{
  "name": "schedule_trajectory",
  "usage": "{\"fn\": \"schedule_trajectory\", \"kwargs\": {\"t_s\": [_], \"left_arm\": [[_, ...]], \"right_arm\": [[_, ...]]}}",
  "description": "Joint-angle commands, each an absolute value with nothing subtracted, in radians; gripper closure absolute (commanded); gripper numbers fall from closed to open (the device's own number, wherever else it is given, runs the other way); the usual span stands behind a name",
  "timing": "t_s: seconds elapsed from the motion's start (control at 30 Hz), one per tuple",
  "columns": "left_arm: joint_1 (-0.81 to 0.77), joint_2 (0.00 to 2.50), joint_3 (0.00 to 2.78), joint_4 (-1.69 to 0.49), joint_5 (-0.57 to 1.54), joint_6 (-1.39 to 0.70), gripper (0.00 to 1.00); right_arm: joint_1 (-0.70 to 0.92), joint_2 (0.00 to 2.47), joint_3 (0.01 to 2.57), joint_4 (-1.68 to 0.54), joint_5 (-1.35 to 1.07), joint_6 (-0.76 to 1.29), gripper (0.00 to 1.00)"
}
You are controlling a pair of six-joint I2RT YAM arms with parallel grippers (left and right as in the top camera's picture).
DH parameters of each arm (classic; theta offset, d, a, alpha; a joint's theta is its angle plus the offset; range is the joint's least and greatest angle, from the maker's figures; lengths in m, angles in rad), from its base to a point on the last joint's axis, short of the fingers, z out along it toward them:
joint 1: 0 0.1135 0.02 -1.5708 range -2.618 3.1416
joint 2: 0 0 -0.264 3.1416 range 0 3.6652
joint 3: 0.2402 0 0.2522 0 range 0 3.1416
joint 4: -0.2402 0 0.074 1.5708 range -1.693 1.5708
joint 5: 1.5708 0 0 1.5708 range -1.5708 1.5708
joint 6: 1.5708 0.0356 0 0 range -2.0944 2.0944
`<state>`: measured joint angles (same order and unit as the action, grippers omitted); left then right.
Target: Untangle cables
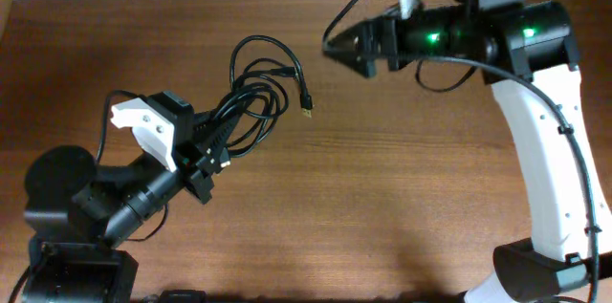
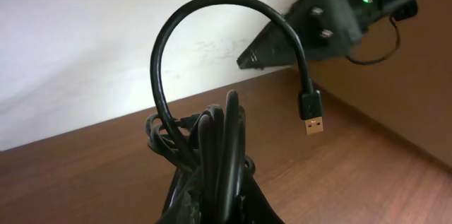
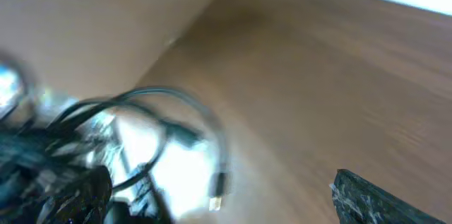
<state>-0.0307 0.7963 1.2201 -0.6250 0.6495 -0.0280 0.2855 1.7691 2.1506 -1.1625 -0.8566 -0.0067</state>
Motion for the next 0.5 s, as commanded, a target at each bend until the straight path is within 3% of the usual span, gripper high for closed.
{"fn": "schedule_trajectory", "kwargs": {"t_s": [0.0, 0.1, 0.23, 0.3, 0.33, 0.47], "left_arm": [[-0.028, 0.79, 1.24, -0.637, 0.378, -0.255, 1.0], [-0.028, 0.795, 1.24, -0.638, 0.17, -0.464, 1.0], [-0.028, 0.82, 1.24, -0.628, 0.112, -0.642, 1.0], [-0.028, 0.844, 1.24, -0.624, 0.19, -0.727, 1.0], [-0.028, 0.855, 1.24, -0.614, 0.24, -0.738, 1.0], [-0.028, 0.915, 1.24, -0.553, 0.492, -0.822, 1.0]], "right_arm": [[0.367, 1.769, 2.158, -1.182, -0.979, -0.293, 0.01], [0.426, 1.769, 2.159, -1.164, -0.784, -0.397, 0.01], [0.433, 1.769, 2.158, -1.132, -0.759, -0.389, 0.04], [0.433, 1.769, 2.158, -1.123, -0.759, -0.389, 0.24], [0.433, 1.769, 2.158, -1.117, -0.759, -0.389, 0.28], [0.433, 1.769, 2.158, -1.111, -0.884, -0.52, 0.23]]}}
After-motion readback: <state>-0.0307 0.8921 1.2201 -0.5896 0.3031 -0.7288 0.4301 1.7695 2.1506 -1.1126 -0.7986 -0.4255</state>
